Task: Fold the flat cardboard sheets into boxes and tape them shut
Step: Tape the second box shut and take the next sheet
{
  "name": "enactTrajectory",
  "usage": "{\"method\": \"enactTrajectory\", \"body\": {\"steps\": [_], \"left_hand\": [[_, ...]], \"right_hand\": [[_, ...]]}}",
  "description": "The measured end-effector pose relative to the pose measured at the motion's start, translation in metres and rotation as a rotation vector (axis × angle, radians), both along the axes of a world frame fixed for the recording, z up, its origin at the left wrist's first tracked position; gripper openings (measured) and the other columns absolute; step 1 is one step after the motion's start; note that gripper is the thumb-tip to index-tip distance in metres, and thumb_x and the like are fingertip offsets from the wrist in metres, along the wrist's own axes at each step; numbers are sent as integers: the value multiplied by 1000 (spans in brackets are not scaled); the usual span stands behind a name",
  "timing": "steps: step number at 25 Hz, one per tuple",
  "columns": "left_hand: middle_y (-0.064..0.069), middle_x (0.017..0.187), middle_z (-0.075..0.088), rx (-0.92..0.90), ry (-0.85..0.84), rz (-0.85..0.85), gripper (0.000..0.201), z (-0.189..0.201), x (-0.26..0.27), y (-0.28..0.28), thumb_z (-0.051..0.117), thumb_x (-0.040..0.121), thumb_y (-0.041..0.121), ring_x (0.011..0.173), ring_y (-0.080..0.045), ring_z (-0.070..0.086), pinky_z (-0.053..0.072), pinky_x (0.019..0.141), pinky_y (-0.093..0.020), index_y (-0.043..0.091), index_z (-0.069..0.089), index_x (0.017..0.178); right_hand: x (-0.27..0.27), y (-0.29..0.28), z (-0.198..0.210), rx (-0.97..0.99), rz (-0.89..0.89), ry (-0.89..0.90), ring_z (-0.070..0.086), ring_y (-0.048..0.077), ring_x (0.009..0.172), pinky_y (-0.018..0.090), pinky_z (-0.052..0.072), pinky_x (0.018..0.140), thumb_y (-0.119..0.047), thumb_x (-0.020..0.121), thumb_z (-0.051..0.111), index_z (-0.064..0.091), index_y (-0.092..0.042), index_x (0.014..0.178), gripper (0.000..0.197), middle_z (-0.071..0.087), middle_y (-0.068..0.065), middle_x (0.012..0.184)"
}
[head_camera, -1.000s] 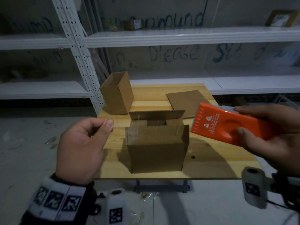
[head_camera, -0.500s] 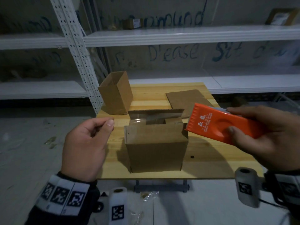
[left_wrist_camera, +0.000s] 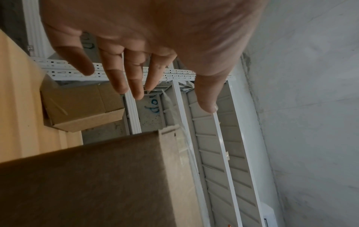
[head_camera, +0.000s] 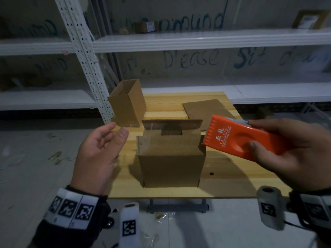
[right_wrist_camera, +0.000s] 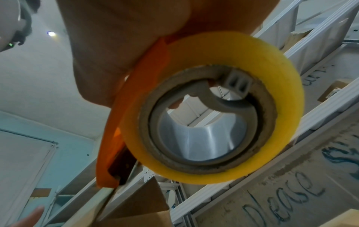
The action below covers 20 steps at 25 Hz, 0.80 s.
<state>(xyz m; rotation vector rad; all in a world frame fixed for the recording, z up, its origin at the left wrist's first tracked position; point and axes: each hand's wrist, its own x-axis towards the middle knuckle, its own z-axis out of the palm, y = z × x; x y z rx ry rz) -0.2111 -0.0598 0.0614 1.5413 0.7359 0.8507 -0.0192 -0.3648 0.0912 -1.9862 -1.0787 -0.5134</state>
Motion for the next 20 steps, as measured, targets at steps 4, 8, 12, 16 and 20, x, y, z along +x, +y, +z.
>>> {"method": "enactTrajectory", "body": {"steps": [4, 8, 12, 16, 20], "left_hand": [[16, 143, 71, -71, -130, -173, 108, 0, 11, 3, 90, 56, 76, 133, -5, 66, 49, 115, -43, 37, 52, 148], [9, 149, 70, -90, -215, -324, 134, -3, 22, 5, 99, 45, 71, 144, -9, 60, 44, 115, -45, 34, 37, 157], [-2, 137, 77, -29, -189, -314, 117, -8, 26, 3, 101, 50, 66, 124, -20, 73, 61, 93, -33, 38, 44, 149], [-4, 119, 83, 49, -140, -266, 98, -13, 27, 4, 98, 63, 58, 117, -21, 76, 57, 105, -45, 32, 50, 144], [-4, 104, 85, 95, -85, -228, 70, -12, 27, -1, 83, 71, 45, 109, -14, 78, 55, 107, -49, 25, 56, 133]], "right_hand": [[-1, 0, -1, 19, -8, 8, 69, 3, 84, 14, 50, 74, -51, 79, 73, 74, -28, 115, 43, 72, -4, 89], [-3, -1, 2, 4, 3, 2, 67, 1, 84, 14, 50, 72, -53, 80, 71, 74, -28, 115, 44, 70, -7, 90], [0, -2, -1, -9, -4, -16, 71, 12, 77, 24, 53, 66, -52, 80, 71, 79, -21, 115, 47, 74, 0, 89], [4, -2, -3, -6, -4, -16, 72, 10, 82, 25, 54, 70, -51, 80, 72, 80, -17, 115, 49, 76, 0, 93], [2, -1, -4, 20, 5, -17, 72, 8, 86, 24, 54, 72, -50, 80, 72, 79, -18, 115, 48, 76, -1, 94]]}}
